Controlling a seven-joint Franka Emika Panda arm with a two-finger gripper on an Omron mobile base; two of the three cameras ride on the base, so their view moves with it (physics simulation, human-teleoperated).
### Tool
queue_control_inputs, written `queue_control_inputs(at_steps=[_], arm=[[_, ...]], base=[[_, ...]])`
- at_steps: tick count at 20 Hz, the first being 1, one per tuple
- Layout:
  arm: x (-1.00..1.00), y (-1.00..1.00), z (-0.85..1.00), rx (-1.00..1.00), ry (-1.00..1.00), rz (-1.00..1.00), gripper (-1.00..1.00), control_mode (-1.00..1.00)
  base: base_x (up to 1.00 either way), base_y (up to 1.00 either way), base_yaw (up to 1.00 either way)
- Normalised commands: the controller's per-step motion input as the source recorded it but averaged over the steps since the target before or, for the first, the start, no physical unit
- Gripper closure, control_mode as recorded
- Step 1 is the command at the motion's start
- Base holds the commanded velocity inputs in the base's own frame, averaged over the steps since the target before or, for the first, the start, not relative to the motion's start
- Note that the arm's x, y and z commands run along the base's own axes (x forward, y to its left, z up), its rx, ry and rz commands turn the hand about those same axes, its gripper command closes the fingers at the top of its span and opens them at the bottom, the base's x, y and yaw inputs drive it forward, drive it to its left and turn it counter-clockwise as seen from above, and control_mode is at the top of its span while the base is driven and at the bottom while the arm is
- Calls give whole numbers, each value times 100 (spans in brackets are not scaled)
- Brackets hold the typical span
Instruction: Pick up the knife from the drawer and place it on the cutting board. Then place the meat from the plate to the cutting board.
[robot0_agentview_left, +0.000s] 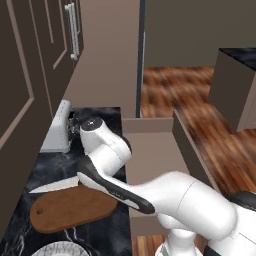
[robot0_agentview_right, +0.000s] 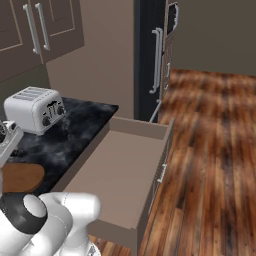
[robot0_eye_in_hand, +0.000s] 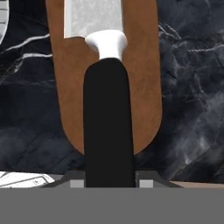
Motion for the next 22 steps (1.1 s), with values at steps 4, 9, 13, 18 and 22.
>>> queue_control_inputs(at_steps=[4, 9, 13, 18, 22], arm=[[0, -2, -6, 21, 1, 0, 100, -100], [5, 4, -16, 6, 0, 0, 100, -100], [15, 24, -19, 0, 5, 0, 100, -100], [29, 42, -32, -3, 8, 0, 100, -100], [45, 50, -27, -4, 9, 0, 100, -100]], base=[[0, 0, 0], [0, 0, 0], [0, 0, 0], [0, 0, 0], [0, 0, 0]])
